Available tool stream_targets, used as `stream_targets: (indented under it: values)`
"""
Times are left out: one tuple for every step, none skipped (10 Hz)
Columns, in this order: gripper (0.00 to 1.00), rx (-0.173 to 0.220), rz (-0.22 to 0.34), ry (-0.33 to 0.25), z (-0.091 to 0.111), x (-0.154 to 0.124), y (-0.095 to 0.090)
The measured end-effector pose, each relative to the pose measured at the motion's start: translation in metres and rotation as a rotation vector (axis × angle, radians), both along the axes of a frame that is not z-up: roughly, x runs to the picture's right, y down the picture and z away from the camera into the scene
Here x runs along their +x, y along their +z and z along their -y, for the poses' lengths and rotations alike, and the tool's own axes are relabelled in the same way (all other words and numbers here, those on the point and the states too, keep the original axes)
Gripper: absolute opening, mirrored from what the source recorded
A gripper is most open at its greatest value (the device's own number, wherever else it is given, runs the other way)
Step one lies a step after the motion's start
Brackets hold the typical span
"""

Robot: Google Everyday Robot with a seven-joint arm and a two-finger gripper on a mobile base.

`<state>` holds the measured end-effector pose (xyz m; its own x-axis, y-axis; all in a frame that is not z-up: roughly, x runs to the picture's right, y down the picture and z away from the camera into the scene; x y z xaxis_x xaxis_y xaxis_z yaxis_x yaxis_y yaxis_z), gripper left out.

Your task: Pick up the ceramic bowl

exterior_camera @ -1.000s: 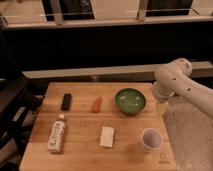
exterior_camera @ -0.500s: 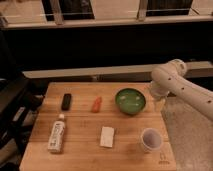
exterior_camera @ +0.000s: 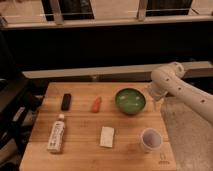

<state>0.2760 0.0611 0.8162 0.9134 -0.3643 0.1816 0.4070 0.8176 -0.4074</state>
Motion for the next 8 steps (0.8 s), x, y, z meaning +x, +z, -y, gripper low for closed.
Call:
stream_targets:
  values:
    - [0.80,-0.001,0.007,-0.009,0.000,0.001,0.003]
    - [0.80,-0.002,0.022,-0.022,-0.001,0.004,0.007]
    - [0.80,-0.006,0.033,-0.034,-0.001,0.006,0.015]
    - [0.80,-0.011,0.050,-0.044,-0.001,0.007,0.023]
    - [0.80,-0.015,0.065,-0.055,-0.001,0.006,0.030]
    - [0.80,-0.017,0.073,-0.064,-0.001,0.007,0.034]
    - [0.80,-0.018,0.091,-0.078,-0.001,0.010,0.039]
    - [0.80,-0.023,0.099,-0.082,-0.003,0.013,0.045]
